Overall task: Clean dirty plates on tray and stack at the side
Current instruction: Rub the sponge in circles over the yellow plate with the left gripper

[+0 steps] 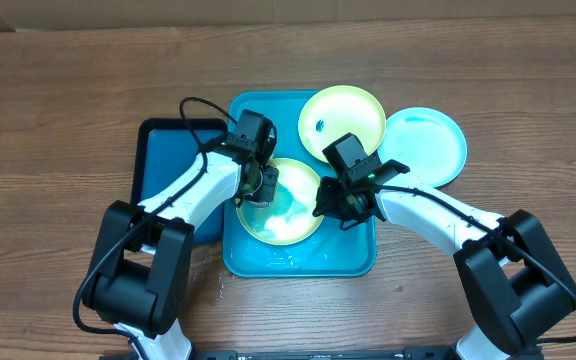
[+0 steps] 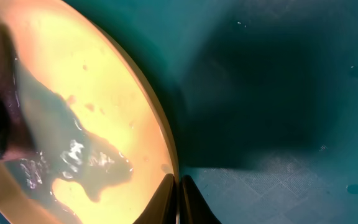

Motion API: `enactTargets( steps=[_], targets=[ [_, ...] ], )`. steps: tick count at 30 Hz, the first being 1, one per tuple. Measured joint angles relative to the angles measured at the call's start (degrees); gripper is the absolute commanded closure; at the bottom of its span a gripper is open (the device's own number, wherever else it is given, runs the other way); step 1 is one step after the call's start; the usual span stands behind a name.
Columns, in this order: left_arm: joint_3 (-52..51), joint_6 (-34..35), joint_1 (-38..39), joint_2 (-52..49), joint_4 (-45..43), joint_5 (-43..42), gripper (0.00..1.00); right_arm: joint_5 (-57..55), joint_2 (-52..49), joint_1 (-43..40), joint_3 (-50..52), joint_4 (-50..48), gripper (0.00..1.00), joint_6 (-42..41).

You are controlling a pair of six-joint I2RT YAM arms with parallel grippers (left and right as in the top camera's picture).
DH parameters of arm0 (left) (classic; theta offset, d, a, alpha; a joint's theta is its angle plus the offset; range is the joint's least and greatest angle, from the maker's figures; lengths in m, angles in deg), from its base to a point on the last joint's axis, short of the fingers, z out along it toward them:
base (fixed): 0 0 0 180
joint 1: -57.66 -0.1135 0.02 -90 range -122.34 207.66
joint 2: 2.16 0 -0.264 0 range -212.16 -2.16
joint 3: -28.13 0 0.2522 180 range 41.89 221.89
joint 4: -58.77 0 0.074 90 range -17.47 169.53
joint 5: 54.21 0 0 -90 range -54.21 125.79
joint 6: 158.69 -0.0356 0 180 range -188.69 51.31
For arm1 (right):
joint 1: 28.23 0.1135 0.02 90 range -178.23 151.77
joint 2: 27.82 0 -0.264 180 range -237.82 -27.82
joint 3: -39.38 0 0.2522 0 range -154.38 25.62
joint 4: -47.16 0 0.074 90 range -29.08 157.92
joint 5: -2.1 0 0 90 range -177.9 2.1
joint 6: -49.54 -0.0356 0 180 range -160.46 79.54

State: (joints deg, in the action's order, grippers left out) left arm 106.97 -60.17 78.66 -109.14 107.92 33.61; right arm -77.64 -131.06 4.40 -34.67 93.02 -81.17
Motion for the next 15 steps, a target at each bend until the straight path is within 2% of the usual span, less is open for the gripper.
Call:
enactTargets(
  steps=[3,11,15],
  targets=[
    [0.07,-0.17,-0.48,0.00,0.59,-1.95,0.96,0.00,0.00,0.00,0.00,0.07,0.96,0.00],
    [0.44,-3.82,-0.72,-0.50,4.52,-21.55,0.96,0.02,0.00,0.00,0.00,0.07,0.96,0.02],
    [3.06,-4.68,-0.72,-0.28,6.62,-26.25,0.96,0.02,0.00,0.00,0.00,0.09,0.96,0.00]
  ],
)
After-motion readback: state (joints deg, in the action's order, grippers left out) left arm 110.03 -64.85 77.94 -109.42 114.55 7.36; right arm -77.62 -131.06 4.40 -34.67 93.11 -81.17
